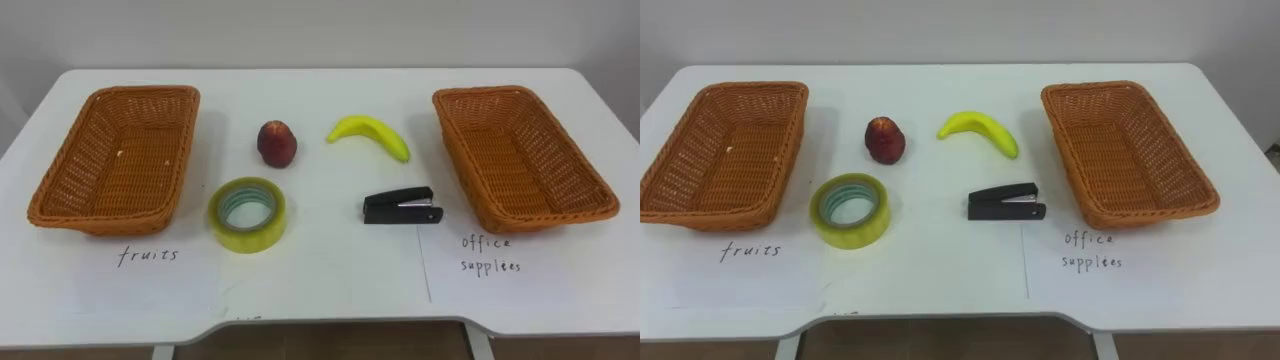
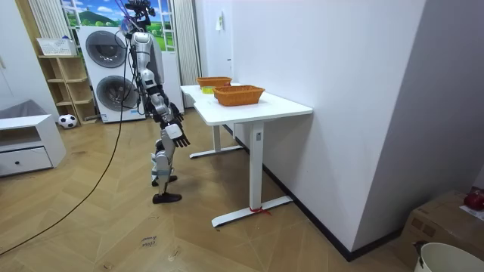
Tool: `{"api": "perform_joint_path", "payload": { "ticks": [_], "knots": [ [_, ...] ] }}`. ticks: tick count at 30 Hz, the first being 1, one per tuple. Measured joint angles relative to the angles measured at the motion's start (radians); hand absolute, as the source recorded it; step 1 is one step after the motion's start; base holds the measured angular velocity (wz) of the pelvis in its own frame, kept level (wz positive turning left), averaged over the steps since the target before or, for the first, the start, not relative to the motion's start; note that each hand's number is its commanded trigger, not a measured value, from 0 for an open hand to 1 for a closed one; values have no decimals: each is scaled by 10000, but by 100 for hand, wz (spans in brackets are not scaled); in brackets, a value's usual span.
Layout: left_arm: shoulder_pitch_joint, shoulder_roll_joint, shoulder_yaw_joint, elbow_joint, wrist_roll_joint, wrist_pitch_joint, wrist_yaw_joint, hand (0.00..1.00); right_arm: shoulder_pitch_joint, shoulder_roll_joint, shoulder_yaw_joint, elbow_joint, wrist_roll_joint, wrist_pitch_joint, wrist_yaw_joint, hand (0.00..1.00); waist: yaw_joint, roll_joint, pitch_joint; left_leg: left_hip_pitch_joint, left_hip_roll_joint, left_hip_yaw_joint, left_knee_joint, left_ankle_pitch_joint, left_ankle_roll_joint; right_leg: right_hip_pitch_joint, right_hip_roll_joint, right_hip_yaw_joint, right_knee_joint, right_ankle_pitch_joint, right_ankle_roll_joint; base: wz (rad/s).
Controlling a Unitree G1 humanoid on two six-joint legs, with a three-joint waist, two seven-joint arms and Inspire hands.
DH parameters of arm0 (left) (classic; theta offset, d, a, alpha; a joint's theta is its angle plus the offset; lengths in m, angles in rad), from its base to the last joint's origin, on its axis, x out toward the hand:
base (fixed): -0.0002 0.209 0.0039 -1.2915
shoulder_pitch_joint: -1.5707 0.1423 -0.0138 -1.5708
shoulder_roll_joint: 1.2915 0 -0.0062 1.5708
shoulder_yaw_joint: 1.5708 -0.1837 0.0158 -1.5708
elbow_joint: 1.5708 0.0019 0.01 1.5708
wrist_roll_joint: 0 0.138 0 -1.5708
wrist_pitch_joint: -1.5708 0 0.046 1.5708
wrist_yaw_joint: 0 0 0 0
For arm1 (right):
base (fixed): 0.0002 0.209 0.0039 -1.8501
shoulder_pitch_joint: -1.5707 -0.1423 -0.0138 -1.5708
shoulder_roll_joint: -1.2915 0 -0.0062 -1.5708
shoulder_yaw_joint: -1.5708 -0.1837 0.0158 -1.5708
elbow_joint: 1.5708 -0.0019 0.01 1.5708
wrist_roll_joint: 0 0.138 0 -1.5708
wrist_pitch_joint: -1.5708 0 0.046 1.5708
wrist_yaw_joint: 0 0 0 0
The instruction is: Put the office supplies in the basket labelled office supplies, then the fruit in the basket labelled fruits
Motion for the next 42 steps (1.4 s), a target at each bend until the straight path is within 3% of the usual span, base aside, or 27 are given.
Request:
{"api": "perform_joint_path", "payload": {
  "ticks": [7,21,24,27,33,42],
  "knots": [
    [18,-2,73,6,40,-128,214,0,-12,-2,25,49,111,-1,97,0,26,-26,21,2,-8,-2,3,0,0,0,-7,5,-29,-3,5,0],
    [67,-15,307,192,8,-51,423,0,50,29,-23,195,527,117,-156,0,-14,-50,19,-22,-23,-32,1,-2,-1,-17,-9,2,-158,-11,13,0],
    [79,-26,619,201,-2,106,406,0,156,36,-674,224,702,145,-172,0,-96,-102,-3,-60,-36,-86,-1,-12,-2,9,-7,25,-187,-19,22,6],
    [188,-5,963,181,5,122,429,0,366,26,-1280,283,1053,150,-458,0,-155,-161,36,17,-41,-81,1,-12,-3,20,-9,28,-192,-20,23,1],
    [275,58,1310,171,12,119,670,0,669,16,-2392,467,1980,269,-1059,0,-340,-311,25,22,-38,-64,-1,-20,-5,15,-9,37,-181,-21,22,0],
    [459,236,2228,-85,263,79,798,0,1026,-120,-4447,-636,2752,265,-2338,0,-590,-365,44,89,-27,22,9,-62,18,-4,-10,162,-15,-40,27,-3]
  ]
}}
